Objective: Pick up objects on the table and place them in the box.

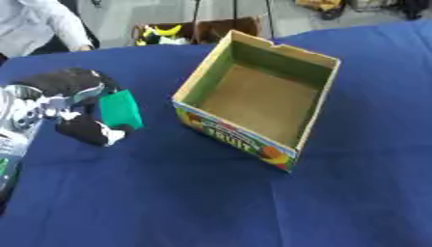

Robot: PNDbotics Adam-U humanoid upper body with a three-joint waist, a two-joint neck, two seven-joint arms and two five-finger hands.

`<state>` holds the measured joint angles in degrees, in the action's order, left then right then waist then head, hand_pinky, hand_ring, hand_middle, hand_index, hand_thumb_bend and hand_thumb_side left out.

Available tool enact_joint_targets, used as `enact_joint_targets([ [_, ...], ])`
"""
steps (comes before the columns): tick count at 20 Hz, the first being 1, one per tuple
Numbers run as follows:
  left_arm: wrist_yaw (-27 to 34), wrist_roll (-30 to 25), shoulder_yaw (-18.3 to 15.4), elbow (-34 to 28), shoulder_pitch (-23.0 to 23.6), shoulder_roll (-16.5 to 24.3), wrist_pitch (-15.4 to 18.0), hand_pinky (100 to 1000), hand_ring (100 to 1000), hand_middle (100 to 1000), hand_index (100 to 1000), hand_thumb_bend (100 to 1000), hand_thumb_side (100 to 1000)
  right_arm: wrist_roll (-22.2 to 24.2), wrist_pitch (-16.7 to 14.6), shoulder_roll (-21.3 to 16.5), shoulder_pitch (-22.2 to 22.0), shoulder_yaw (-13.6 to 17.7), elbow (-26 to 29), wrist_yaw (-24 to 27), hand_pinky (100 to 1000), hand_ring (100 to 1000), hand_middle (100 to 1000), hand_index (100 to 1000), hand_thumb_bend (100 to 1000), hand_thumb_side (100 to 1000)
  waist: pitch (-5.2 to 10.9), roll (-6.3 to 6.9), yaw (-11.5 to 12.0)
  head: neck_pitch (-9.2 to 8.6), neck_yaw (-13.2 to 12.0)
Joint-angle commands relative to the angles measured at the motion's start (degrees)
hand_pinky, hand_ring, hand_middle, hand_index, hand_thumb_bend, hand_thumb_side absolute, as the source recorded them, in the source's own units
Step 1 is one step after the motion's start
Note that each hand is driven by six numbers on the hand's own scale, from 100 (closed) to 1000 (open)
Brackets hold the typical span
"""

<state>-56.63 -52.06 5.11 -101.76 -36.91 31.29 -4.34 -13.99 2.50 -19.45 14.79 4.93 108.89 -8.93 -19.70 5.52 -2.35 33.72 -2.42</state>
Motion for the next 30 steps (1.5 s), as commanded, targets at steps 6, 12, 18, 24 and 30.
enact_joint_targets([
  [6, 0.29, 0.10, -1.35, -3.27, -2.46, 1.82, 0.11, 236, 460, 668, 754, 100, 536, -0.04, -0.18, -1.19, 0.33, 0.42, 0.59, 0.17, 867, 886, 740, 891, 100, 1000, 1.54, -0.21, 0.08, -0.47, 0.14],
  [12, 0.16, 0.10, -1.20, -5.10, -6.68, 1.83, 1.31, 227, 453, 668, 753, 100, 536, 0.14, -0.23, -1.38, 0.15, 0.22, 0.48, 0.20, 867, 886, 740, 891, 100, 1000, 1.96, 0.03, -0.32, -0.13, -0.22],
  [18, 1.60, 0.57, -0.52, -3.72, -13.90, 0.07, 2.85, 205, 439, 666, 752, 100, 537, 0.67, -0.36, -1.48, 0.22, -0.28, 0.35, 0.31, 867, 886, 740, 891, 100, 1000, 2.46, 0.44, -1.27, -0.17, -1.25],
  [24, 2.68, 2.87, 0.80, -1.25, -17.19, -2.26, 3.22, 169, 414, 650, 746, 100, 539, 1.29, -0.52, -1.49, 0.61, -0.97, 0.34, 0.50, 867, 886, 740, 892, 100, 1000, 2.70, 0.91, -3.04, -0.48, -3.08],
  [30, 1.72, 7.28, 3.97, 7.00, -23.96, -8.57, 0.93, 154, 404, 644, 743, 100, 541, 1.96, -0.63, -1.50, 1.37, -1.51, 0.40, 0.73, 868, 887, 739, 892, 100, 1000, 2.27, 1.59, -5.03, -1.07, -4.72],
])
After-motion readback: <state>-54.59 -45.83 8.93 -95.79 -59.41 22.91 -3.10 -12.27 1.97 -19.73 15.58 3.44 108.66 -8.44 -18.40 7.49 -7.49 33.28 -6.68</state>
